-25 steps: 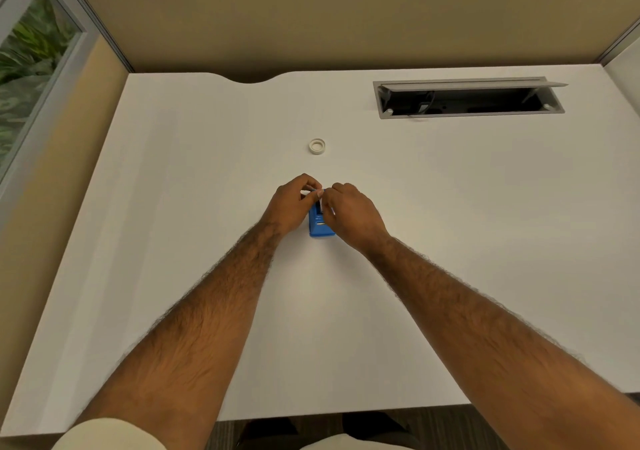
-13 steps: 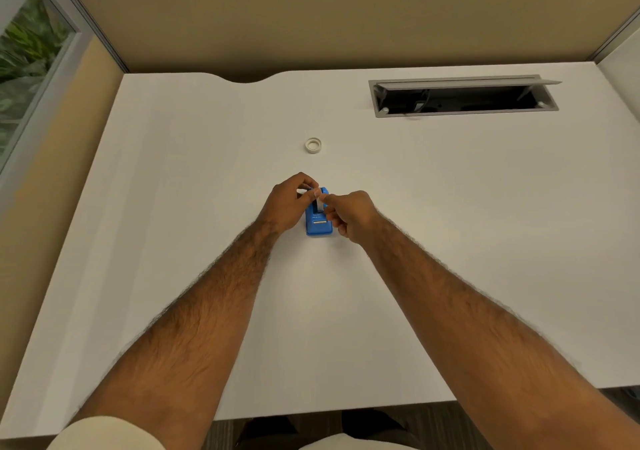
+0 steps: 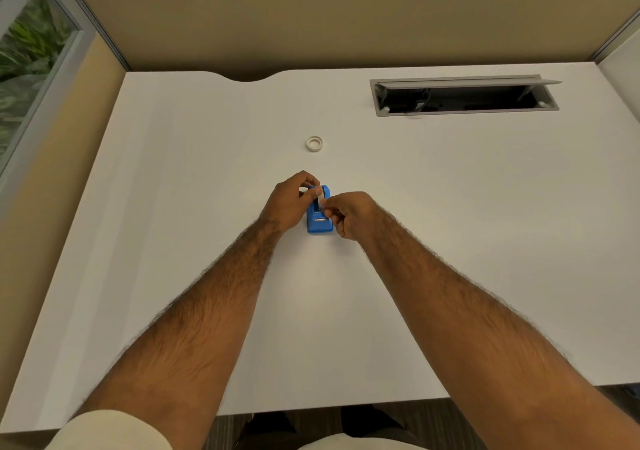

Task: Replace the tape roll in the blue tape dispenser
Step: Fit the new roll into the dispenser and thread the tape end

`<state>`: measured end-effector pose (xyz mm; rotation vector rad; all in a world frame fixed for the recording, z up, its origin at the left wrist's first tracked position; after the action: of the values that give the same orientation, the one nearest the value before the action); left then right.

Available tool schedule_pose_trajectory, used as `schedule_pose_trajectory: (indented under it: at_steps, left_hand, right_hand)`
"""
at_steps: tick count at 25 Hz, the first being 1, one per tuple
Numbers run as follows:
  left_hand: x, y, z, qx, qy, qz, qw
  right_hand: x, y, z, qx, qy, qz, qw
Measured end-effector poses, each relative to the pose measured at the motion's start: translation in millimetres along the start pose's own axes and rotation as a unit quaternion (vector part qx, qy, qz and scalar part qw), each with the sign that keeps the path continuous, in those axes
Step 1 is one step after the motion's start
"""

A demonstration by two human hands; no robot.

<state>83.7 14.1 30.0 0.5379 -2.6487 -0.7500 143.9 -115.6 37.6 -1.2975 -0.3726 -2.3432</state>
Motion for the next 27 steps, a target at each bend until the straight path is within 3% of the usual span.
schedule_pose_trajectory:
  at_steps: [10,14,17,21,27]
  left_hand:
    - [5,-2,-4,-0.002,0.004,0.009,1.000]
    - [21,-4,23,0.062,0.016,0.106,0.992]
    - [27,-12,34,-0.028,0.009,0.130,0.991]
    - [13,-16,33,-0.130,-0.034,0.097,0.986]
    - [5,-19,46,-0.148,-0.052,0.074,0.985]
  right_hand:
    - [-1,-4,-4,-0.034,0.000,-0.009,0.999]
    - [1,-4,-4,-0.031,0.003,-0.016,0.999]
    - [-1,-1,-5,-0.017,0.002,-0.024,1.000]
    - [-3,0,-7,-0.011,0.000,-0.033,0.999]
    - [-7,-8,-8,-0.029,0.031,-0.047,0.998]
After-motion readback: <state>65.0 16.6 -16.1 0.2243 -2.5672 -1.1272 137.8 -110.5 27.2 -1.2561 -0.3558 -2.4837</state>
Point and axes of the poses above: each hand's wrist, its own x-axis away from the middle knuckle, its own y-axis out of the back of the hand, z = x × y, the point moved 4 cm from there along -x, towards the middle knuckle, and after that the axes turned 3 degrees about z, right-handed, at the moved point
